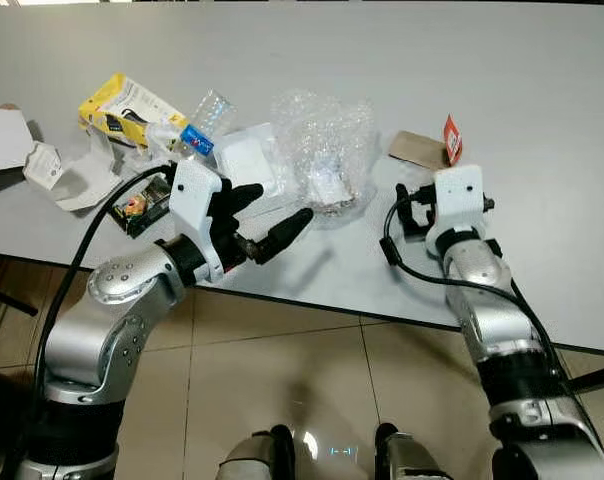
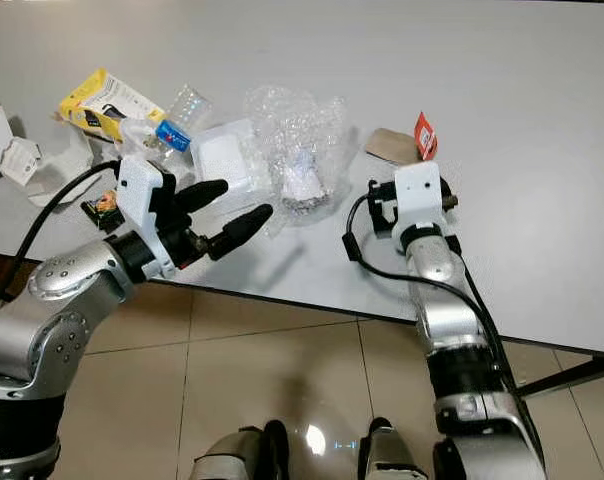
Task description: Picking trash to rubbish bin
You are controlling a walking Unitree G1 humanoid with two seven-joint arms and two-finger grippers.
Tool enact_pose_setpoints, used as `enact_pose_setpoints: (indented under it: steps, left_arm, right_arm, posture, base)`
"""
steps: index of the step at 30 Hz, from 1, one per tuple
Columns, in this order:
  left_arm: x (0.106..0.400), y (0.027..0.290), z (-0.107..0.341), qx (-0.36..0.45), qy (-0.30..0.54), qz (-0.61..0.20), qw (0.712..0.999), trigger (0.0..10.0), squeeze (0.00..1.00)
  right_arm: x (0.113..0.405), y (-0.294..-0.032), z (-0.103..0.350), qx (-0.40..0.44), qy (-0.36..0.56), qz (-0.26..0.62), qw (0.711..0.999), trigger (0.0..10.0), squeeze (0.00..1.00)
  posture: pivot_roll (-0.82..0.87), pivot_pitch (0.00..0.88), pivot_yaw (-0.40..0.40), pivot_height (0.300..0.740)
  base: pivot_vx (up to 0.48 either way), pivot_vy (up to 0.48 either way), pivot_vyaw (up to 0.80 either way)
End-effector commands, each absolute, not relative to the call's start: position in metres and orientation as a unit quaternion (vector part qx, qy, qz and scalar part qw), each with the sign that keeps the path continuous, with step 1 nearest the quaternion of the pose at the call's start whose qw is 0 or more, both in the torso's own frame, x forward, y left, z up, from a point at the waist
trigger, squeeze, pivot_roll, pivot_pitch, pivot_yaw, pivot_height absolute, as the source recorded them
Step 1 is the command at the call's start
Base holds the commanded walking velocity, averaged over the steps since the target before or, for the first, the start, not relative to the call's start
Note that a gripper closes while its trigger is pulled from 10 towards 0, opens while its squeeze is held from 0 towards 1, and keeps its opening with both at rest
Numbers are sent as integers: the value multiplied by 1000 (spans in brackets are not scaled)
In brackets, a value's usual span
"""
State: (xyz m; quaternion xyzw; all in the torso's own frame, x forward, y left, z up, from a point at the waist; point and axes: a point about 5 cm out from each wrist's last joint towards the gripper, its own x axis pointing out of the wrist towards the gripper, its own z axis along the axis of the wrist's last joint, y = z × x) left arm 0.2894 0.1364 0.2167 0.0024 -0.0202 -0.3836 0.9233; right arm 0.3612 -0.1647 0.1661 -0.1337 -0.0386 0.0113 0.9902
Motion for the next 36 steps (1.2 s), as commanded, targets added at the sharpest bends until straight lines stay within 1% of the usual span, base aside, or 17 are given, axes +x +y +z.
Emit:
enact_pose_setpoints:
  steps: [1,11,20,23,31,36]
  left_arm:
    - [288,138,226,9,-32,-383,923,10000,0]
    - [287,139,227,15,-28,-381,924,10000,0]
    - [288,137,231,12,-31,-387,922,10000,0]
    - [289,134,232,16,-35,-389,920,10000,0]
    - [287,136,231,18,-28,-388,921,10000,0]
    - [286,138,231,18,-28,-383,923,10000,0]
  right_arm:
    - [363,-163,165,-145,-42,14,988,10000,0]
    - [375,-162,170,-154,-54,-16,987,10000,0]
    - [381,-169,173,-186,-63,-49,979,10000,0]
    - [384,-176,174,-201,-61,-69,975,10000,0]
    - [387,-180,168,-199,-49,-75,976,10000,0]
    - [391,-178,169,-193,-45,-69,978,10000,0]
  posture:
    - [146,255,134,740]
    - [165,254,142,740]
    - [170,256,148,740]
    - [173,260,156,740]
    - [183,263,158,740]
    - [196,264,153,740]
  base:
    - [0,0,0]
    - [0,0,0]
    - [0,0,0]
    - [0,0,0]
    - [0,0,0]
    - [0,0,0]
